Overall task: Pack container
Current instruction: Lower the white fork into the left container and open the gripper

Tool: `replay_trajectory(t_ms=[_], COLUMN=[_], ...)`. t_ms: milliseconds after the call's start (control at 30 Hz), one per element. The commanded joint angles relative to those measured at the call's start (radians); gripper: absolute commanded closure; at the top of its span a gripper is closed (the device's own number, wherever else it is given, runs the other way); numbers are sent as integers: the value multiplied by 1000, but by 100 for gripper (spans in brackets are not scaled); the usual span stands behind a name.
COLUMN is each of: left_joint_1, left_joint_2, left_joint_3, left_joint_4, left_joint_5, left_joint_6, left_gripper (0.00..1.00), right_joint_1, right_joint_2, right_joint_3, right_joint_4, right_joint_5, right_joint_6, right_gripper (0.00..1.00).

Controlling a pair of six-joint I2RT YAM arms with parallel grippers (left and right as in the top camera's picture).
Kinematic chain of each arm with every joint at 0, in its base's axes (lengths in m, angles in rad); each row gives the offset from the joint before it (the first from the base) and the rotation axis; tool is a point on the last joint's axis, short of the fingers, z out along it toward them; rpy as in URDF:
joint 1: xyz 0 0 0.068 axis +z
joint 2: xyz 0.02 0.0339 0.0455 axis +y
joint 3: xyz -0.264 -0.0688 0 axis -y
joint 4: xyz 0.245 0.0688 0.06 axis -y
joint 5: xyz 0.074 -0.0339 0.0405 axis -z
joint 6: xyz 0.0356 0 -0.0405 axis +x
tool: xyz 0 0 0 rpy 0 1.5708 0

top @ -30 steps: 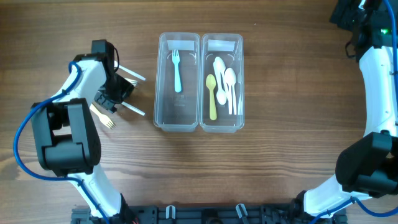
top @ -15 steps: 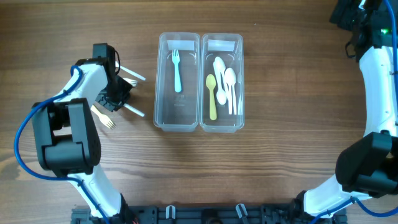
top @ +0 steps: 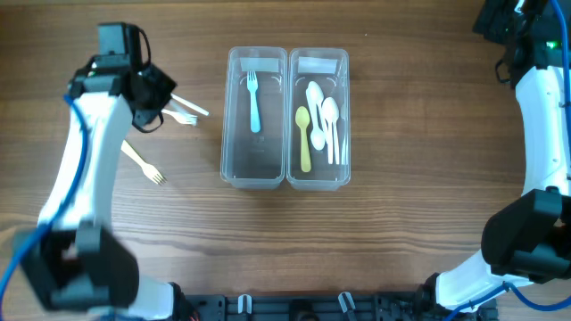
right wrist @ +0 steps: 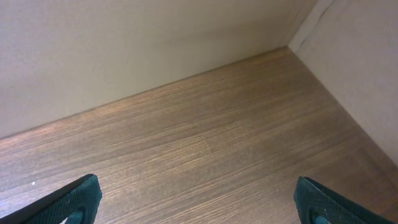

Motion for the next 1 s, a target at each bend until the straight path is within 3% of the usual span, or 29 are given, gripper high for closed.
replay_trajectory(t_ms=[0,200,433,633,867,900,933,967], left_joint_1=[-95,-246,-323,-362,-362,-362,-362,-362], left_joint_2=[-85,13,130,134,164,175,184,185], left_joint_3=[6,6,6,6,4,4,4,5], left_joint_4=[8,6,7,22,11,10,10,11], left_joint_5=[33,71,71,69,70,70,71,71], left_joint_6=[18,-2,4,378,646,651,647,647], left_gripper=[96,96,96,90,95,92,78,40], right_joint_1=[2,2,2,2,2,2,2,2], right_joint_2=[-12,-12,-12,-12,-12,-12,-12,-12], right_joint_3=[18,18,18,18,18,18,18,18], right_joint_4=[3,3,3,3,3,3,3,3], right_joint_5=[17,17,17,17,17,17,17,17], right_joint_6=[11,11,11,11,11,11,11,11], right_gripper=[0,0,0,0,0,0,0,0])
